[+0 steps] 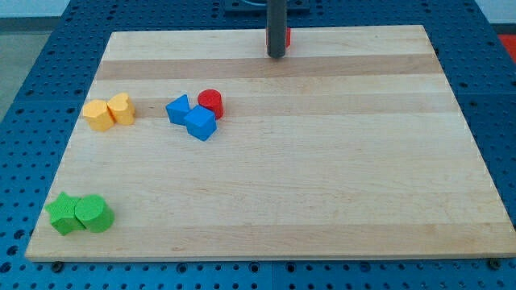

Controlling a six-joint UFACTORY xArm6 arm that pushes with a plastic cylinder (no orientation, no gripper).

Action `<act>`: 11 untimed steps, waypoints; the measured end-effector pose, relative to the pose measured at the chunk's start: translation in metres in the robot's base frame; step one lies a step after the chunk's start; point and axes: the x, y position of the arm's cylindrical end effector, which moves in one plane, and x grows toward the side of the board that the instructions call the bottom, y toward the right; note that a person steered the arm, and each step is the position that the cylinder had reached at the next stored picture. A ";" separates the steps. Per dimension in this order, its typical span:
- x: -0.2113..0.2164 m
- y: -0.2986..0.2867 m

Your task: Point at the blue cube

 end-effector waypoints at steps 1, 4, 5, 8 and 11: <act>-0.002 -0.001; 0.066 -0.001; 0.115 -0.001; 0.154 -0.001; 0.160 -0.019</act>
